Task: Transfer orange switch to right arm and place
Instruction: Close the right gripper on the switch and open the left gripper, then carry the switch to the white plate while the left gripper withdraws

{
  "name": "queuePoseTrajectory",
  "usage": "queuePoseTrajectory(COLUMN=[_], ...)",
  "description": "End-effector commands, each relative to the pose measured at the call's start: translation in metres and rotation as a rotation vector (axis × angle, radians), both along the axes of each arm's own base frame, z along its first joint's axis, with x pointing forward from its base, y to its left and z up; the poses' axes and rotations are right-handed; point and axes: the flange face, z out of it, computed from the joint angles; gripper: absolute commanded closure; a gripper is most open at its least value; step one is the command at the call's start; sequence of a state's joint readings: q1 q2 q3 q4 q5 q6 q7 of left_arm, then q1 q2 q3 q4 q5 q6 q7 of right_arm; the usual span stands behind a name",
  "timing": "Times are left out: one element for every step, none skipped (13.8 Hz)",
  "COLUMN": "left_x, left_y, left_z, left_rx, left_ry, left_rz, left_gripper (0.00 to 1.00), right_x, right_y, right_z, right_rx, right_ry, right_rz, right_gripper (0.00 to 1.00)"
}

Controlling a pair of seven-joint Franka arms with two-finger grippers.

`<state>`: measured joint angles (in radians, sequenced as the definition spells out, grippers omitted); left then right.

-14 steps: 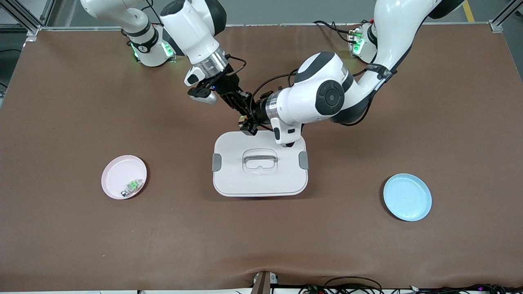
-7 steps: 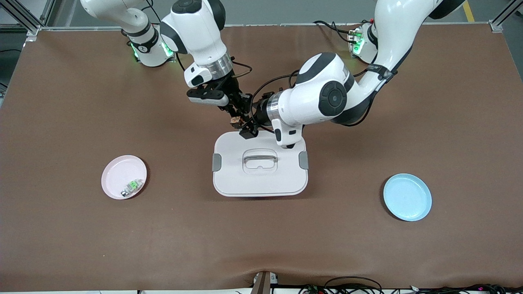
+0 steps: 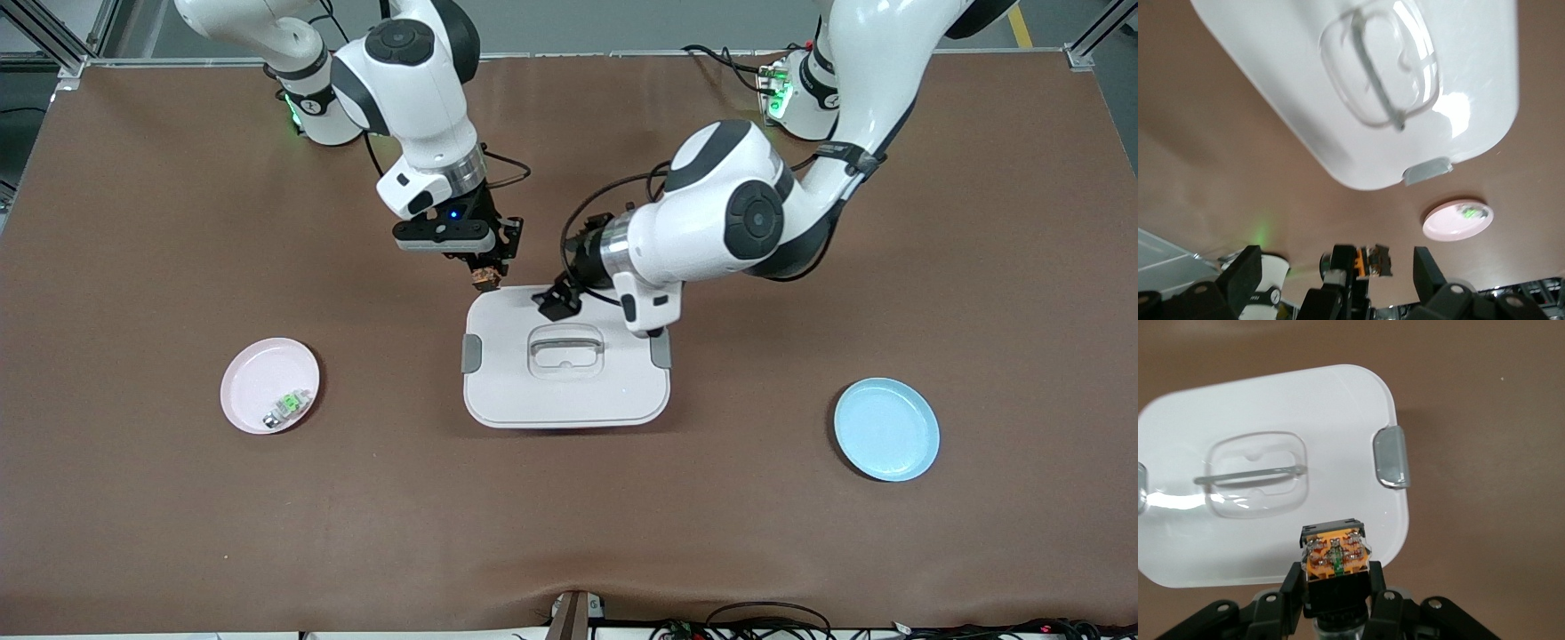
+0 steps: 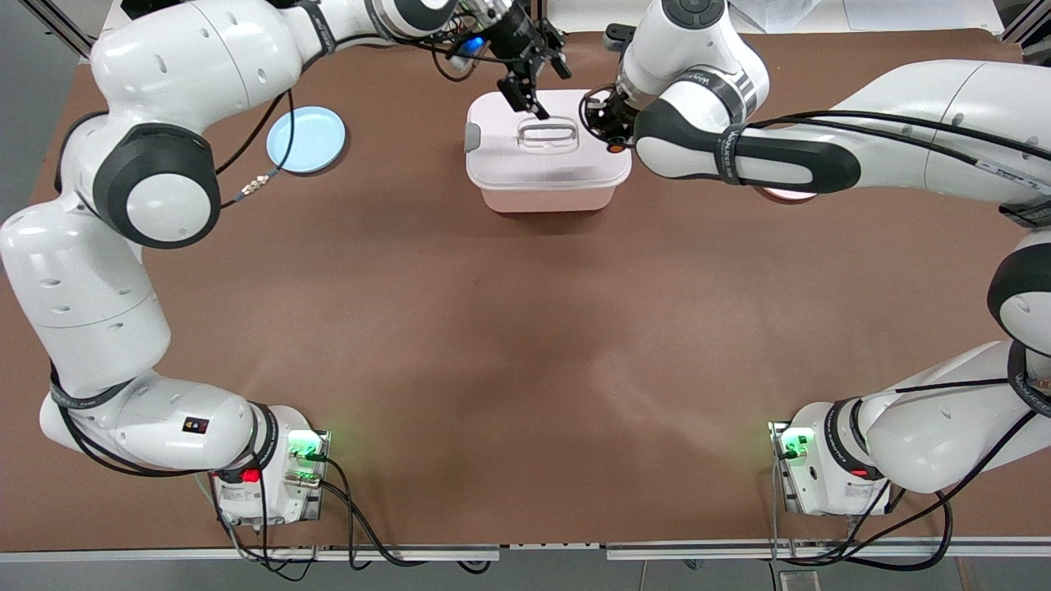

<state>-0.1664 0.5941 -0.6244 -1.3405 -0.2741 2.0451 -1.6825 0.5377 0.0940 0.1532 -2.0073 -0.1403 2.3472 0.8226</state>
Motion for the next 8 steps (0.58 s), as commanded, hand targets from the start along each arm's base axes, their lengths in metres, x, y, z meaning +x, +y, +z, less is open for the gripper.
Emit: queuePoseTrajectory(left_x=[0.004, 0.007, 0.011, 0.016, 0.019, 0.022, 0.027, 0.029], left_y=[0.018, 0.026, 0.036, 0.046, 0.055, 0.062, 0.073, 0.083], left_z=[0.02, 0.026, 0.035, 0.04, 0.039, 0.036, 0.033, 0.037], left_rx=[0.084, 0.118, 0.158, 0.188, 0.22, 0.252, 0.296, 0.344], left_ry=[-0.095, -0.134, -0.184, -0.211, -0.22, -0.223, -0.233, -0.254], left_rz=[-0.015, -0.018, -0.018, -0.015, -0.019, -0.025, -0.03, -0.034], left_gripper=[0.0, 0.0, 0.0, 0.0, 0.0, 0.0, 0.0, 0.0], right_x=[0.011, 0.013, 0.017, 0.022, 0.027, 0.033, 0.039, 0.046], right_y=[-0.015, -0.021, -0.029, -0.038, -0.046, -0.057, -0.068, -0.082], right_z=[0.002, 0.0, 0.0, -0.001, 0.0, 0.0, 0.001, 0.002], right_rx=[-0.08, -0.109, -0.129, -0.15, -0.167, -0.185, -0.205, -0.227], right_ry=[0.016, 0.03, 0.039, 0.047, 0.055, 0.066, 0.074, 0.088], right_rz=[0.118, 0.162, 0.205, 0.251, 0.29, 0.325, 0.376, 0.433], right_gripper=[1.0, 1.0, 1.0, 1.0, 1.0, 1.0, 1.0, 1.0])
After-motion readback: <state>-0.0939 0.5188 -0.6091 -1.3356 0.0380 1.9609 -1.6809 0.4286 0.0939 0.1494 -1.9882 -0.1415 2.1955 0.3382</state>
